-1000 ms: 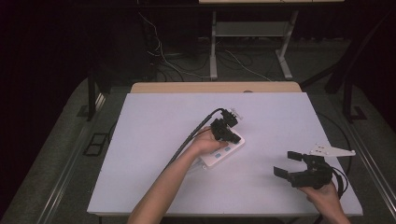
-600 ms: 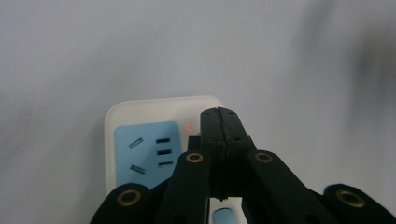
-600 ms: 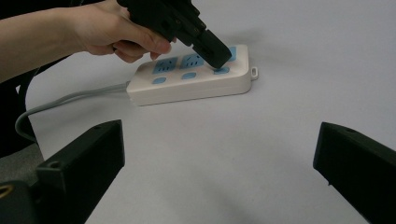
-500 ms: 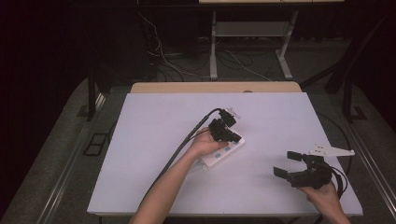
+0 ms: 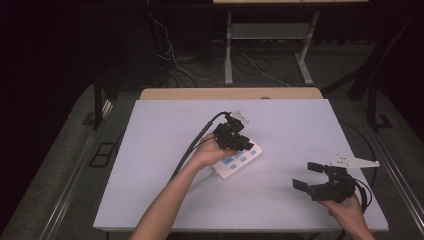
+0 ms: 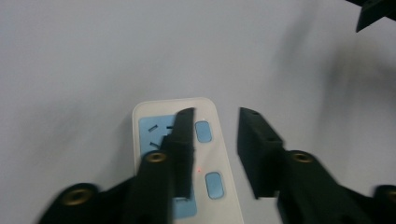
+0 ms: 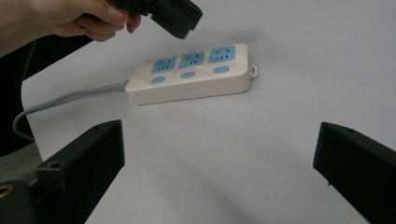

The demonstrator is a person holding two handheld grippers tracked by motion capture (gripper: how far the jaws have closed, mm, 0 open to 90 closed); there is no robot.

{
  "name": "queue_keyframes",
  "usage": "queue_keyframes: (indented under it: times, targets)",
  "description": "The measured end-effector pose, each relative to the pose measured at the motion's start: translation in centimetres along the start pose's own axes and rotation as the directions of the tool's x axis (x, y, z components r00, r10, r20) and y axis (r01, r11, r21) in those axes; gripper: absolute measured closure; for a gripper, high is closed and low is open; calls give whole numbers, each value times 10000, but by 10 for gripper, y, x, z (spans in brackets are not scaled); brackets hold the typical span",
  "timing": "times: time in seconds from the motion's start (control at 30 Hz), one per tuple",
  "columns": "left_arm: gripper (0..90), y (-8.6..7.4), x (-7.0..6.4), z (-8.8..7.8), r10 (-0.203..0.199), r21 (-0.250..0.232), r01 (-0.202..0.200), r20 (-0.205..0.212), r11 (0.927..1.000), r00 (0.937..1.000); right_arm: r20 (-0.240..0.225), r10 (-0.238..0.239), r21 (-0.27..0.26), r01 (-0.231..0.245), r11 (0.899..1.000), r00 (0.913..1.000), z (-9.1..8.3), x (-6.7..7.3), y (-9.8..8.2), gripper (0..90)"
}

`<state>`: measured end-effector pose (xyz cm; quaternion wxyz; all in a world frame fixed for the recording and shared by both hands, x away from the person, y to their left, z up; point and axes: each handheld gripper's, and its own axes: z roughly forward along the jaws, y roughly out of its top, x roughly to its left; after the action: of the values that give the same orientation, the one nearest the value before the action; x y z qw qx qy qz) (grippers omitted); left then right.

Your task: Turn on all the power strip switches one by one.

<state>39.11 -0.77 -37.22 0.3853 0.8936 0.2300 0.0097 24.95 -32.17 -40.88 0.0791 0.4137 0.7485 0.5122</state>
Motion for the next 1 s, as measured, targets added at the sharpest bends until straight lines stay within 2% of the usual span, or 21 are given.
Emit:
queue_keyframes:
  times: [0.13,0.2,0.33,0.57,0.73,0.9,1.0]
  targets:
    - [324,-8,-2,-15,-170,-229,165,-213,9996,9996,-9,14,27,-14,10000,10000,1,1,0,20]
    - [216,-12,-4,-22,-216,-240,207,-387,9995,9990,0,-7,40,7,10000,10000,1,1,0,20]
    - [0,-25,-7,-34,-231,-123,226,-410,9997,9989,11,-3,32,3,10000,10000,1,1,0,20]
    - [0,-57,-13,-56,-753,-841,699,-632,9940,9952,7,15,28,-15,10000,10000,1,2,0,20]
    - [0,-82,-15,-71,-1162,-1386,1053,-731,9847,9905,-8,-9,59,9,10000,10000,2,2,0,20]
    - [0,-105,-19,-86,-1428,-2022,1215,-944,9718,9852,-35,3,87,-3,10000,10000,3,3,0,20]
    - [0,-118,-21,-94,-1576,-2213,1309,-1075,9664,9816,-40,25,115,-25,9999,10000,4,4,-1,20]
